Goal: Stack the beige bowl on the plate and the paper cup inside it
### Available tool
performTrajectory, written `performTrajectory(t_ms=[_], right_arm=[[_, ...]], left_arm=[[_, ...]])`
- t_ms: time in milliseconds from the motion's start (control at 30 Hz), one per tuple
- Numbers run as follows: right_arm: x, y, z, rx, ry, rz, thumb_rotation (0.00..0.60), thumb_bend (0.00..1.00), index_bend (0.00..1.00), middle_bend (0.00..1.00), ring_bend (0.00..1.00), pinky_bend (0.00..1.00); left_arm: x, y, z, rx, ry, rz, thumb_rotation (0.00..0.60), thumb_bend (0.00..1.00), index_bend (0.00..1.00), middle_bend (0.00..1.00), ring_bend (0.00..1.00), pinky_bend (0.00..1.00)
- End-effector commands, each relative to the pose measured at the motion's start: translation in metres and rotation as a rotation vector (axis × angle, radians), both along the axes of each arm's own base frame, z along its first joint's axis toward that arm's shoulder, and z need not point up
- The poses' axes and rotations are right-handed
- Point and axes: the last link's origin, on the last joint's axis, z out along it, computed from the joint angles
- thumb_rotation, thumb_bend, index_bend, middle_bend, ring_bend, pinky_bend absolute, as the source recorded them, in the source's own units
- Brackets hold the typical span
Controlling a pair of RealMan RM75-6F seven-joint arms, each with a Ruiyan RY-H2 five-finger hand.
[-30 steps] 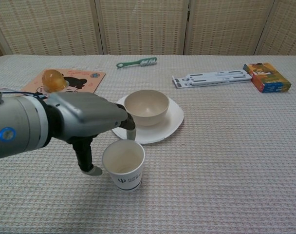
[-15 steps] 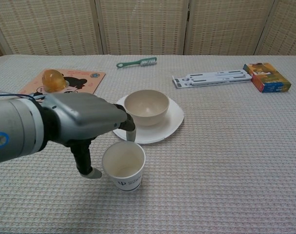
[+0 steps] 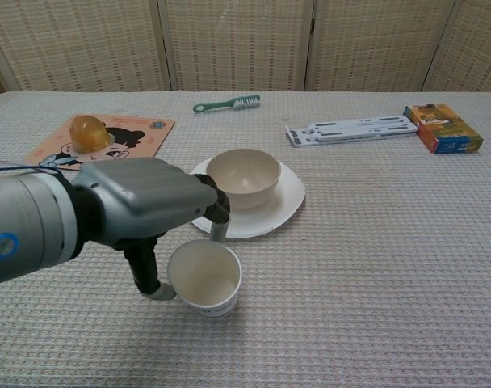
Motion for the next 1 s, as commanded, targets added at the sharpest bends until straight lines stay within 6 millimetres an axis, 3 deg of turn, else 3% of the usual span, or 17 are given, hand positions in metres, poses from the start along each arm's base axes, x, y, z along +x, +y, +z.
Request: performTrajectory(t_ms=[33, 333, 1000], right_arm=[[0.0, 0.0, 0.0, 0.0, 0.0, -0.001, 0.6, 0.23, 0.0, 0.0, 0.0, 0.0], [-0.001, -0.002, -0.001, 0.002, 0.006, -0.013, 0.6, 0.23, 0.0, 0.0, 0.0, 0.0], [-0.013, -0.02, -0.01, -0.004, 0.049, -0.112, 0.6, 0.23, 0.0, 0.0, 0.0, 0.0]], left_arm=[[0.0, 0.001, 0.001, 0.003, -0.004, 0.002, 0.6, 0.25, 0.51, 0.16, 0.0, 0.16], [0.003, 0.013, 0.009, 0.008, -0.031, 0.033, 0.6, 0.25, 0.53, 0.17, 0.0, 0.16], [0.005, 0.095, 0.076, 0.052, -0.139, 0.201, 0.6, 0.25, 0.54, 0.18, 0.0, 0.16]])
